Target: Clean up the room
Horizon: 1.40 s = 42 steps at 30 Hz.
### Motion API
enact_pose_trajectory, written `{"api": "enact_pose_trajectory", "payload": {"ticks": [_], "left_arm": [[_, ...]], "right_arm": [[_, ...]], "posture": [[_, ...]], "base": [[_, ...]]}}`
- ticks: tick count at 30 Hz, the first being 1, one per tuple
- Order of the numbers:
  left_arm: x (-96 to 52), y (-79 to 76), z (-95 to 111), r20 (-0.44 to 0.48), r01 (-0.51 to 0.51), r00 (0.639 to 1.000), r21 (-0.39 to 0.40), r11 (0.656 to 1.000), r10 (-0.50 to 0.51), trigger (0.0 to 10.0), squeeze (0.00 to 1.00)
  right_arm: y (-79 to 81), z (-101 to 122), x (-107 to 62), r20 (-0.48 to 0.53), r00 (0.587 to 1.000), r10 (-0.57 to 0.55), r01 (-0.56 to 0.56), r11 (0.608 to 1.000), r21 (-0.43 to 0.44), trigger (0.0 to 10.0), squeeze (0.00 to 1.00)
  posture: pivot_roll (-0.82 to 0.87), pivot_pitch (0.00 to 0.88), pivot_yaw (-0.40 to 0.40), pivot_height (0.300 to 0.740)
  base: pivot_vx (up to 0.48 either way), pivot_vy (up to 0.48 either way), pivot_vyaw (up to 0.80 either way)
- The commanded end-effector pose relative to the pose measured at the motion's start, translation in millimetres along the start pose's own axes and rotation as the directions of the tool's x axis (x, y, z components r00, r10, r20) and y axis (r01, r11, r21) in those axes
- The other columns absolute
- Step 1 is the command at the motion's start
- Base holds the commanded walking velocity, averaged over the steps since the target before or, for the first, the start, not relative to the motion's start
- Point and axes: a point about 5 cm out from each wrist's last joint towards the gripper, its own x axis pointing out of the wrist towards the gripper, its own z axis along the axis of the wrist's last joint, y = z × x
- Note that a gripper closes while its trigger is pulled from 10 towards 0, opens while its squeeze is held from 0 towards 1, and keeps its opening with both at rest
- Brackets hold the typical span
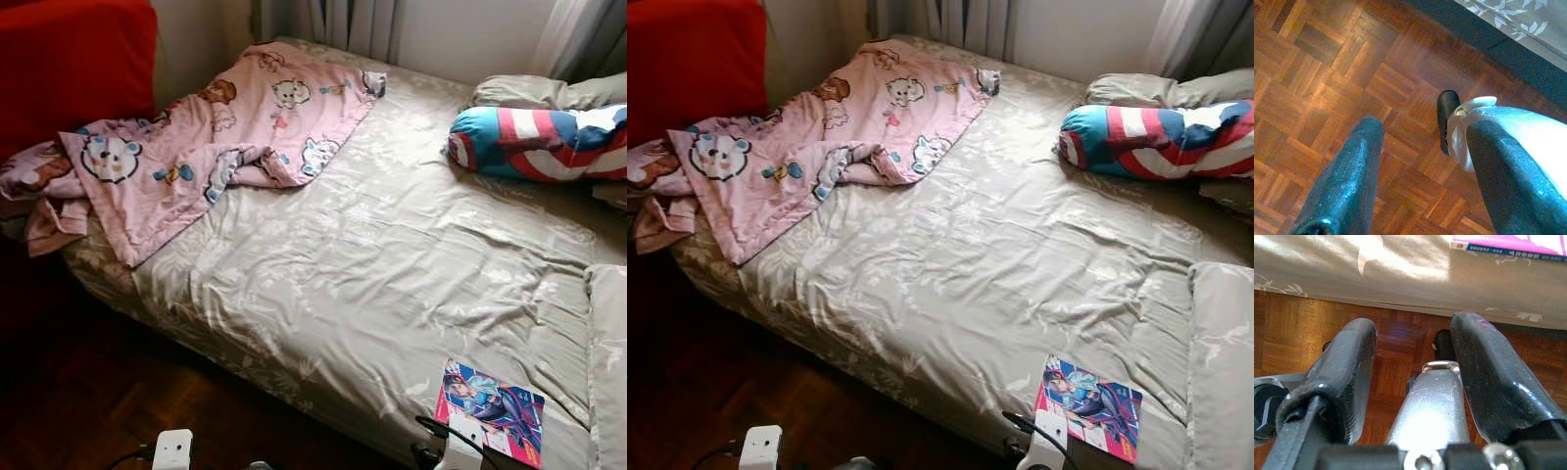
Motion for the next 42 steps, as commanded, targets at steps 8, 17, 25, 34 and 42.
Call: {"api": "enact_pose_trajectory", "payload": {"ticks": [8, 17, 25, 34, 42], "left_arm": [[-1.9, -0.9, -8.6, -0.031, 0.004, 1.0, 0.004, 1.0, -0.004, 10.0, 0.0], [-2.0, -0.6, -9.1, -0.033, 0.006, 0.999, 0.004, 1.0, -0.006, 10.0, 0.0], [-2.2, 0.2, -9.5, -0.035, 0.006, 0.999, 0.004, 1.0, -0.006, 10.0, 0.0], [-2.3, 1.0, -9.4, -0.035, 0.006, 0.999, 0.007, 1.0, -0.005, 10.0, 0.0], [-2.2, 0.6, -9.2, -0.035, 0.007, 0.999, 0.006, 1.0, -0.007, 10.0, 0.0]], "right_arm": [[-5.0, -5.0, -1.2, -0.021, 1.0, -0.018, 0.018, 0.999, 0.026, 10.0, 0.0], [-4.7, -3.5, -1.1, -0.007, 1.0, -0.02, 0.02, 0.999, 0.032, 10.0, 0.0], [-4.7, -4.2, -1.3, -0.006, 1.0, -0.023, 0.023, 0.999, 0.043, 10.0, 0.0], [-4.3, -4.8, -1.4, -0.005, 1.0, -0.024, 0.025, 0.998, 0.05, 10.0, 0.0], [-4.1, -4.3, -1.4, -0.001, 1.0, -0.02, 0.02, 0.998, 0.051, 10.0, 0.0]], "posture": [[0.12, 0.167, -0.033, 0.74], [0.12, 0.171, -0.029, 0.74], [0.12, 0.172, -0.026, 0.74], [0.12, 0.174, -0.023, 0.74], [0.12, 0.173, -0.024, 0.74]], "base": [[0.0, 0.48, -0.4], [0.0, 0.48, 0.0], [0.0, 0.48, 0.0], [0.0, 0.48, 0.0], [0.0, 0.48, 0.0]]}}
